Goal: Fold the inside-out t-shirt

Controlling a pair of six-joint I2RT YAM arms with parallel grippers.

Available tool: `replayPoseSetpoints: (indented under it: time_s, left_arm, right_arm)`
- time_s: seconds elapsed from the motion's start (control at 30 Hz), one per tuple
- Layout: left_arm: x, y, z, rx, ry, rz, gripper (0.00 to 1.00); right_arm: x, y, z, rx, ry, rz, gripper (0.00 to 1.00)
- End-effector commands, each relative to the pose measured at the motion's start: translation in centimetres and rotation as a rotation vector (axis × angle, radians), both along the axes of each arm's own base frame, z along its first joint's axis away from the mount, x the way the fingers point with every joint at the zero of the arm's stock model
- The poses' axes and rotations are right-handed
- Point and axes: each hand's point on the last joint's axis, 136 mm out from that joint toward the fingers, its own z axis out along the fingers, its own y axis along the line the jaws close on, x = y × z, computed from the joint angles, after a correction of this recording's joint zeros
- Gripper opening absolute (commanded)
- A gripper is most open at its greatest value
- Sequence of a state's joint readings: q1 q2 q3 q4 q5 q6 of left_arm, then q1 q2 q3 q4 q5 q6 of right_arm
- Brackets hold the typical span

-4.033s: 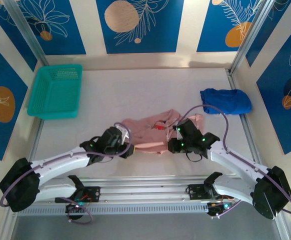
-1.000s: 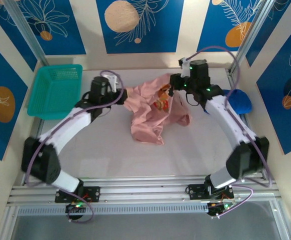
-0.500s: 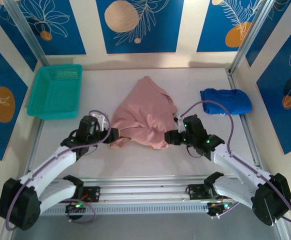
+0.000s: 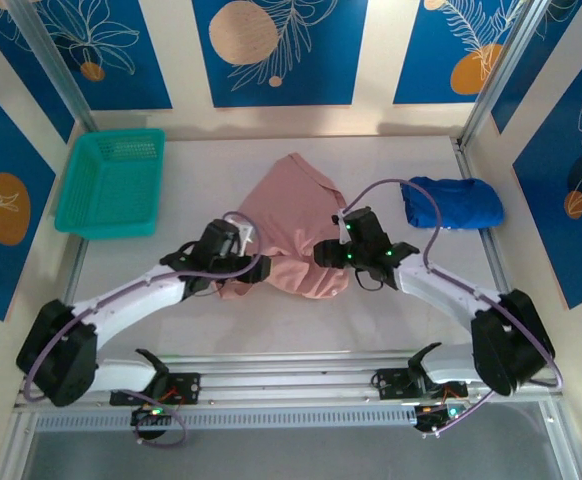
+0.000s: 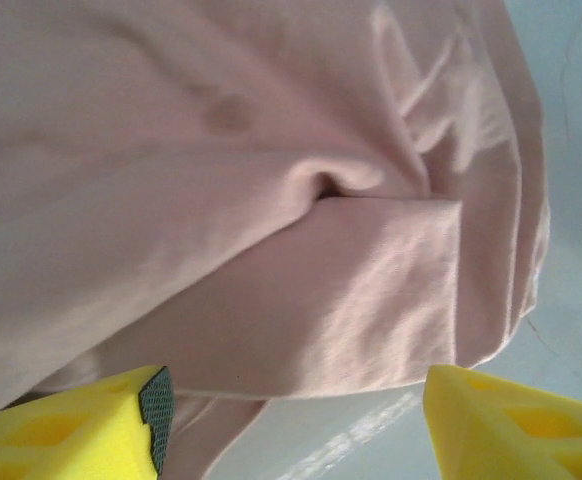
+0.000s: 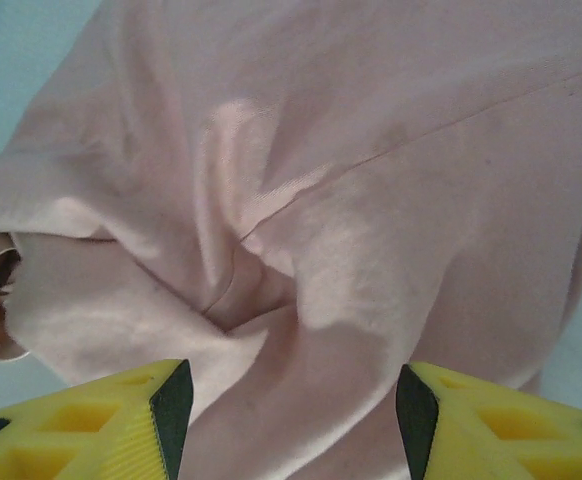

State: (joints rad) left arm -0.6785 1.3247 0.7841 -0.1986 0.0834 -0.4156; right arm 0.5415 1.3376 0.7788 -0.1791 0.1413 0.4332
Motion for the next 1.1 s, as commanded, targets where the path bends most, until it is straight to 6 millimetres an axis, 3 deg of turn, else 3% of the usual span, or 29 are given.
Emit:
replayPoseSetpoints:
  time_s: [0.0, 0.17, 0.37, 0.47, 0.53, 0.63, 0.7, 0.9, 1.07]
  left_arm:
    - [1.2, -1.7, -0.7, 0.053, -0.013, -0.004, 0.67]
    - [2.3, -0.8, -3.6, 0.143, 0.010, 0.066, 0.63]
    - [2.3, -0.1, -5.7, 0.157, 0.024, 0.103, 0.42]
    - [2.0, -0.2, -5.6, 0.129, 0.015, 0.099, 0.29]
    - [1.9, -0.2, -5.3, 0.111, 0.000, 0.094, 0.20]
    - [1.8, 0.3, -4.7, 0.108, -0.025, 0.095, 0.05]
    - [1.8, 0.7, -4.1, 0.102, -0.042, 0.100, 0.00]
    - [1.7, 1.7, -0.5, 0.091, -0.137, 0.071, 0.00]
    - [0.5, 4.0, 2.5, 0.109, -0.224, 0.070, 0.00]
  right_arm:
    - [2.9, 0.8, 0.3, -0.002, -0.027, -0.011, 0.58]
    - [4.7, 3.5, -1.1, -0.005, -0.008, 0.047, 0.59]
    - [7.0, 4.8, -4.4, -0.079, 0.049, 0.045, 0.57]
    - [7.7, 5.1, -5.2, -0.097, 0.061, 0.042, 0.48]
    - [8.1, 5.2, -4.9, -0.098, 0.056, 0.044, 0.32]
    - [8.5, 4.7, -3.0, -0.093, 0.021, 0.040, 0.09]
    - [8.7, 3.8, -0.9, -0.080, -0.019, 0.025, 0.02]
    - [7.8, -0.6, 6.2, -0.017, -0.121, -0.040, 0.00]
    - [6.0, -5.1, 8.7, 0.003, -0.154, -0.135, 0.00]
